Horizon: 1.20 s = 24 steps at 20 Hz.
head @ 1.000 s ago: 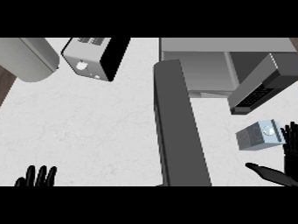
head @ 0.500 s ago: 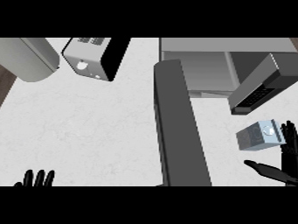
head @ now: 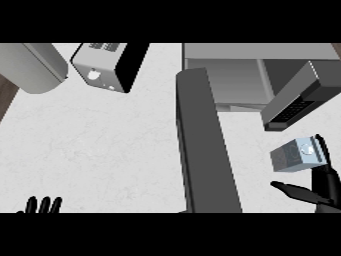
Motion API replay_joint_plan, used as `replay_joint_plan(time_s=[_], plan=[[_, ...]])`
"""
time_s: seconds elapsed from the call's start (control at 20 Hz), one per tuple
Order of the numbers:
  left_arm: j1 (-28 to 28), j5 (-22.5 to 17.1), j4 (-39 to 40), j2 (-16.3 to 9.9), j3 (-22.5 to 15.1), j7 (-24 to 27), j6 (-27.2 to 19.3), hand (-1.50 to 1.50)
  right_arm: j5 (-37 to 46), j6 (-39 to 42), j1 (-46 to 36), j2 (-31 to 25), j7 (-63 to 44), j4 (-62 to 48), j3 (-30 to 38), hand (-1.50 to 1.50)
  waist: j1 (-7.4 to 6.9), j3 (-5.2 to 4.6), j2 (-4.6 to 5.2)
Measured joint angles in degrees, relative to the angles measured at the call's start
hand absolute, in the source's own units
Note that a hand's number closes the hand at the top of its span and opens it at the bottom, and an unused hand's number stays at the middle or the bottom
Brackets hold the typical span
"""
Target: Pick up the milk, place it into the microwave and close the microwave
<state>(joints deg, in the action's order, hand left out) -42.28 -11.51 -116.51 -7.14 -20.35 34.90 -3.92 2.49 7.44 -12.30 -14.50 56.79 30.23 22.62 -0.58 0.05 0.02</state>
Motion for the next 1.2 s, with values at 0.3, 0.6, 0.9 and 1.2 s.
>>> replay_joint_plan(time_s=[0.3,0.6,0.9,1.2], plan=[[-0.3,0.3,-0.2,-0.4,-1.1,0.2,-1.0,-1.5,-1.6,-0.2,-2.3,-0.1,-0.2,-2.6,0.3,-1.5,0.0,0.01,0.01],[0.1,-0.4,-0.9,-1.2,-0.9,-0.3,-0.8,-1.5,-0.7,-6.8,-6.8,-0.2,0.7,-6.1,1.0,1.5,-0.32,0.03,0.11],[-1.8,-0.4,0.4,-1.4,-2.3,2.6,-0.2,-1.5,-0.2,-10.6,-9.9,-2.1,1.7,-10.2,2.2,1.5,-0.59,0.03,0.16],[-1.9,-2.9,0.3,-3.3,-0.4,2.6,1.6,-1.5,-0.8,-11.7,-12.5,-1.1,3.2,-11.6,3.0,1.5,-0.68,0.07,0.24]])
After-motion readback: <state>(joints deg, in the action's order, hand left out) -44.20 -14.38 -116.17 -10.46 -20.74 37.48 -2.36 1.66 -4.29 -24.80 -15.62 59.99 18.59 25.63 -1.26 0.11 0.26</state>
